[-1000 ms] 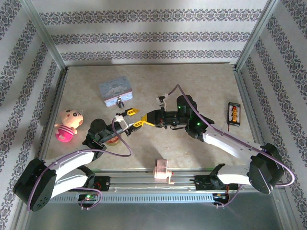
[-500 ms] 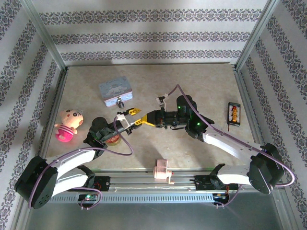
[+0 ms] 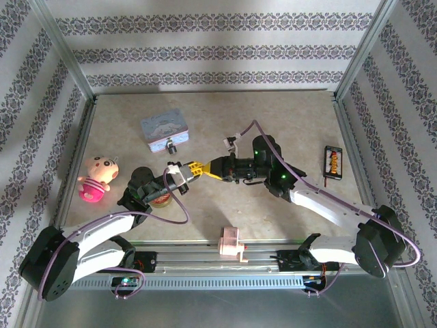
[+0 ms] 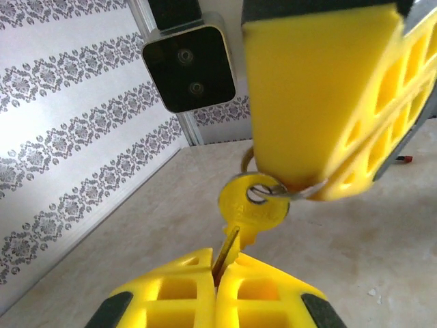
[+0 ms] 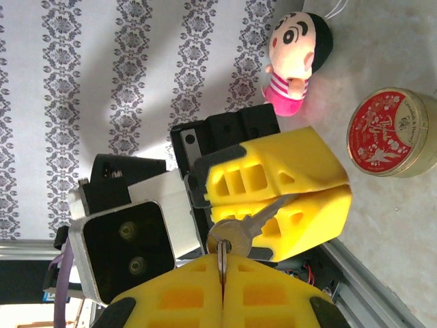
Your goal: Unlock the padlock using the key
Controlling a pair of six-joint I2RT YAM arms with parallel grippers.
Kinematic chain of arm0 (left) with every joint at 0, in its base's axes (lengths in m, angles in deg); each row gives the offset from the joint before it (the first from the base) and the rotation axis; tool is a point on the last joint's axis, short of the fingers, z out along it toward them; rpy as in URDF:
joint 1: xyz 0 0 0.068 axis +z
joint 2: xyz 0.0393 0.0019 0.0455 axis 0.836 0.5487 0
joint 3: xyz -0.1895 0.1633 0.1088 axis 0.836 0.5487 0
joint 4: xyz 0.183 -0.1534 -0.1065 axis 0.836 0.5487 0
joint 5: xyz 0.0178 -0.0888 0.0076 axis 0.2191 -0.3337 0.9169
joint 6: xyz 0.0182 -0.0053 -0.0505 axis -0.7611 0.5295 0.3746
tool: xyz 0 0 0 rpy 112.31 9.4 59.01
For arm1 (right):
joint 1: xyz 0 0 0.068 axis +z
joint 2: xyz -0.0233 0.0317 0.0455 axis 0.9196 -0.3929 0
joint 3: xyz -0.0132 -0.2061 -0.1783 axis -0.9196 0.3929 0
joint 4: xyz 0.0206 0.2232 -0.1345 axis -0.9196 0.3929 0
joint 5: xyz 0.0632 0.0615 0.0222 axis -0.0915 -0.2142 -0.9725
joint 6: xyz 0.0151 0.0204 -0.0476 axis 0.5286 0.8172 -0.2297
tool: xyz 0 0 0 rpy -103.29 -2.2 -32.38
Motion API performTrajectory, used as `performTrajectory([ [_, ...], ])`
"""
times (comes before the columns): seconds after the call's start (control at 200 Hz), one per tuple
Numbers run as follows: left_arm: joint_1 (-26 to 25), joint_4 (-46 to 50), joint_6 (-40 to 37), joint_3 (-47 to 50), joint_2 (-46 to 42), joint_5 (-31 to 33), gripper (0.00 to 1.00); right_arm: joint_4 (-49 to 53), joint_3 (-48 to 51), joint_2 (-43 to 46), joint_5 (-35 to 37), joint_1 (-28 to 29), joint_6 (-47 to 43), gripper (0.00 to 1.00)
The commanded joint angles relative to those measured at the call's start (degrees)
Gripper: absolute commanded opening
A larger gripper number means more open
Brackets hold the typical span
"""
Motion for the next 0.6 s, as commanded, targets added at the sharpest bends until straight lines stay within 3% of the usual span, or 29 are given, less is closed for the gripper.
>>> performTrajectory([
  [0.0, -0.5, 2.2, -0.5, -0.2, -3.2, -0.6, 0.0, 0.8, 0.9, 1.2, 0.5, -0.7, -0.9, 0.02],
  [0.165, -0.5, 3.7, -0.6, 1.0, -5.9, 1.2, 0.0, 2.4, 0.8, 1.4, 1.1, -1.0, -1.8, 0.03],
  [0.295, -0.5, 4.9, -1.3, 1.2, -6.9, 1.7, 0.0, 5.0, -0.1, 1.6, 1.7, -1.0, -4.0, 0.14],
  [0.595, -0.5, 12.1, -3.4, -0.1, -8.5, 1.4, 0.0, 23.2, -6.0, 4.7, 9.4, -0.8, -17.7, 0.35],
])
